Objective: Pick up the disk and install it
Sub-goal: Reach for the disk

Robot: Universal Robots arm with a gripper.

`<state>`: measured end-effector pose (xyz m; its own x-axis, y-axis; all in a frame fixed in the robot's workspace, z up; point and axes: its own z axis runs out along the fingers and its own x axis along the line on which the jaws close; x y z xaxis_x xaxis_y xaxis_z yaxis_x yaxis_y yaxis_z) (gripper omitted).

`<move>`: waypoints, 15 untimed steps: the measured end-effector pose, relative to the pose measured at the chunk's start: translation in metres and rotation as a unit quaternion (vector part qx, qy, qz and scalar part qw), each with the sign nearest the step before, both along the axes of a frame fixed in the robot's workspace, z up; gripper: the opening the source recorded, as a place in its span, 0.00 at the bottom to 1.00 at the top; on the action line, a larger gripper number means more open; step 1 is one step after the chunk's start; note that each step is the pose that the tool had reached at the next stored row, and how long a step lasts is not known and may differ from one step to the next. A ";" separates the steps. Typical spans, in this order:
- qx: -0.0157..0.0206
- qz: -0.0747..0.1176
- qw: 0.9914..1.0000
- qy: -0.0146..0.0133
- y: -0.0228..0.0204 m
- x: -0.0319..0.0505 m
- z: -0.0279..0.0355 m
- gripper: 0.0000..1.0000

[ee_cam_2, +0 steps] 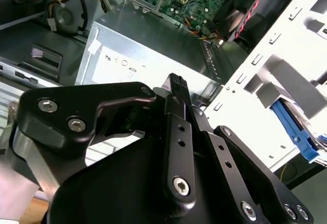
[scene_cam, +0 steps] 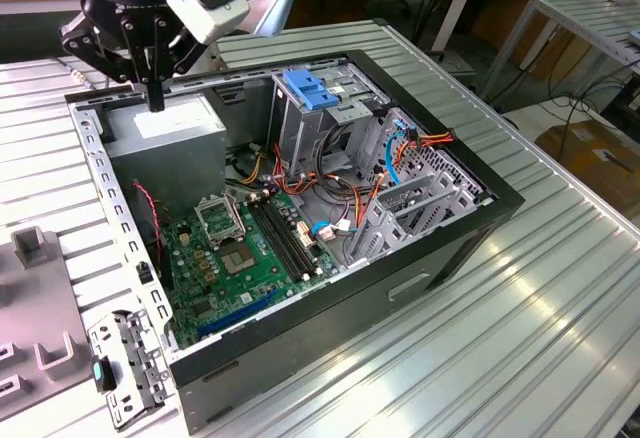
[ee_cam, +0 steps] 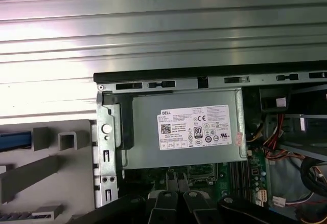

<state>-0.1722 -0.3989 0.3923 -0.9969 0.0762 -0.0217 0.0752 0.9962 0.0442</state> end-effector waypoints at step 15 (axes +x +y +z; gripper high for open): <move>0.000 0.000 1.000 0.001 0.0000 -0.0406 -0.0008 0.11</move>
<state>-0.2128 -0.3989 0.3915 -0.9969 0.0762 -0.0205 0.0753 0.9962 0.0441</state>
